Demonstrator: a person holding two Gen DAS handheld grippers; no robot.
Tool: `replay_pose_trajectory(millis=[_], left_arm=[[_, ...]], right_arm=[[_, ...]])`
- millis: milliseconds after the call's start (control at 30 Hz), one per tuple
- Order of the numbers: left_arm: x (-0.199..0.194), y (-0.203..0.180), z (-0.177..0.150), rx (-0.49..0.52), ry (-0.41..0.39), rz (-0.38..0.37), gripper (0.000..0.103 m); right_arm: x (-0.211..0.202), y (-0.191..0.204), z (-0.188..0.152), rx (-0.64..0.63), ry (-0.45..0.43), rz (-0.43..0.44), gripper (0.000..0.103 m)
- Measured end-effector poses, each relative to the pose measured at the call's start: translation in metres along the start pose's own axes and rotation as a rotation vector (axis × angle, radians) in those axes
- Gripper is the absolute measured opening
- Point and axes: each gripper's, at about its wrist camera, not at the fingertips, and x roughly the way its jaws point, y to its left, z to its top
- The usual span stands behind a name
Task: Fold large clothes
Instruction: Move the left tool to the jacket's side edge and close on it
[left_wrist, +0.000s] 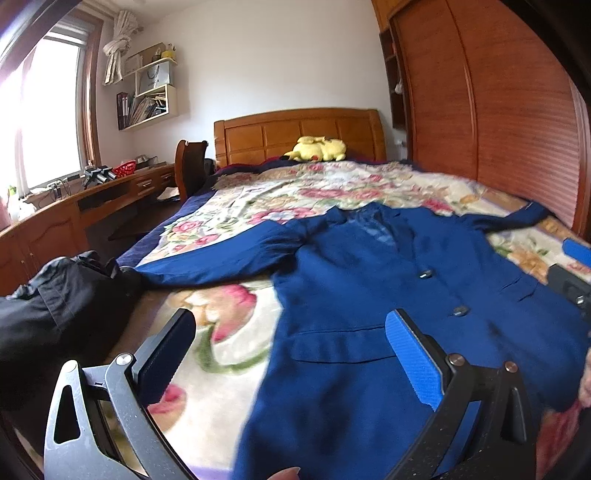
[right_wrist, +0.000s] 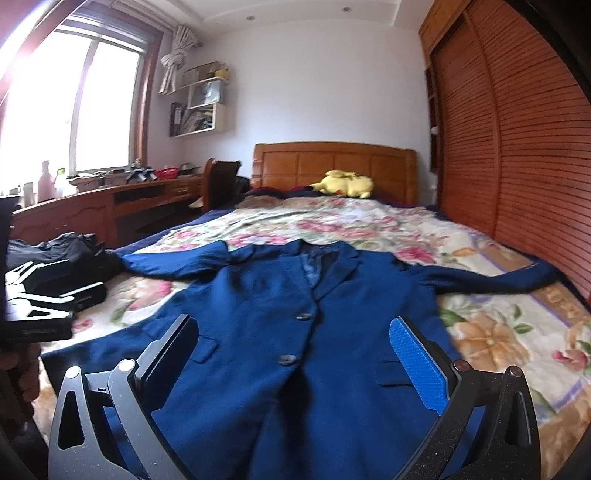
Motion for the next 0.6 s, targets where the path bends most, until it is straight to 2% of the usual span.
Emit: replay_pose_trajectory(millis=[167, 467, 600], left_arm=[[0.02, 0.021, 0.003, 0.018, 0.036, 0.036, 0.103], [0.051, 0.059, 0.008, -0.025, 0.145, 0.007, 0.103], [0.065, 0.073, 0.011, -0.019, 0.16, 0.042, 0.103]], right_arm=[[0.016, -0.003, 0.007, -0.012, 0.025, 0.021, 0.103], [0.045, -0.004, 0.027, -0.022, 0.043, 0.05, 0.103], [0.064, 0.003, 0.034, -0.042, 0.053, 0.073, 0.103]])
